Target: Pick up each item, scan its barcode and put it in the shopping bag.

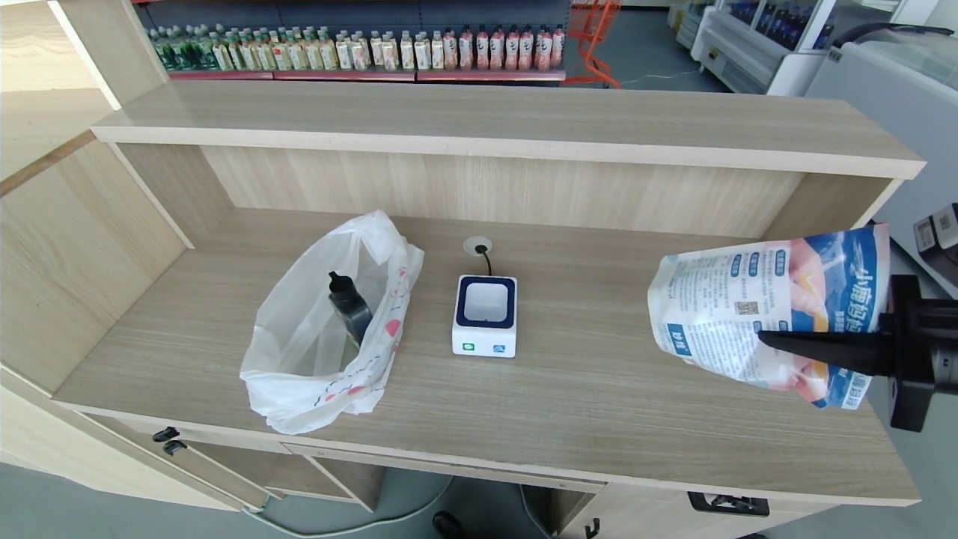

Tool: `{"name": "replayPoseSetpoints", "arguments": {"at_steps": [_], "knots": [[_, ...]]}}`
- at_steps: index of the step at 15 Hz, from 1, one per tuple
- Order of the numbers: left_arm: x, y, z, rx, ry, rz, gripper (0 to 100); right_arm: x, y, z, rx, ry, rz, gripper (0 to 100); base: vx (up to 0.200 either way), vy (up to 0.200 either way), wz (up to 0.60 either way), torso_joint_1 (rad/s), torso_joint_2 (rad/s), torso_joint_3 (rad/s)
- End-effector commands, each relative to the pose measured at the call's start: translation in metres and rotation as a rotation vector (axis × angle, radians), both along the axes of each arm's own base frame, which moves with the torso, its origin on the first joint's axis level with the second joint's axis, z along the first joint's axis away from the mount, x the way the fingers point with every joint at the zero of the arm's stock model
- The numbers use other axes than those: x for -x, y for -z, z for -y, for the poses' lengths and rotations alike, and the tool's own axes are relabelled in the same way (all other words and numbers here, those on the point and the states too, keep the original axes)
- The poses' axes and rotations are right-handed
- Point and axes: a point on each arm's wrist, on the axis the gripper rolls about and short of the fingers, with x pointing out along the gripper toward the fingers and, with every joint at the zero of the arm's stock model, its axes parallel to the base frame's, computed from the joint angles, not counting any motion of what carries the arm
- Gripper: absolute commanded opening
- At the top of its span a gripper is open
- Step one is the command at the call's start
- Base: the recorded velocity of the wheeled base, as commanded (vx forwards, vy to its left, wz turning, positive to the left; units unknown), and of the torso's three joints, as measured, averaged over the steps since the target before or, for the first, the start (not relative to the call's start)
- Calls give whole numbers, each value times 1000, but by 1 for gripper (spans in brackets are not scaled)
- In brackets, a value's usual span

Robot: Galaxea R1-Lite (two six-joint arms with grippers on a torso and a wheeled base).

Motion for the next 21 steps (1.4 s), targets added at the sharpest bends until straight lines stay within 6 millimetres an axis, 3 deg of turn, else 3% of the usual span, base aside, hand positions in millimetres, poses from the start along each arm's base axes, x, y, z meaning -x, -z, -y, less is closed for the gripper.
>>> {"name": "replayPoseSetpoints", "arguments": {"at_steps": [1, 10, 14, 19, 21], "knots": [[0, 0, 0, 0, -1, -2, 100, 0, 0, 0, -2, -4, 0, 0, 0, 200, 0, -7, -12, 7], [0, 0, 0, -2, -1, -2, 100, -1, 1, 0, -9, 1, -12, 0, 0, 200, 0, 3, 3, 2], [0, 0, 0, -2, -1, 0, 100, -5, 0, 0, -2, 8, -8, 0, 0, 0, 0, 0, 0, 0], [0, 0, 0, -2, -1, -2, 100, -16, 1, 0, -3, 8, 15, 0, 200, 0, 0, -1, -2, 7], [0, 0, 0, -2, -1, -2, 100, -23, 6, 0, 6, 24, -8, 0, 0, 0, 0, 0, 0, 0]]}}
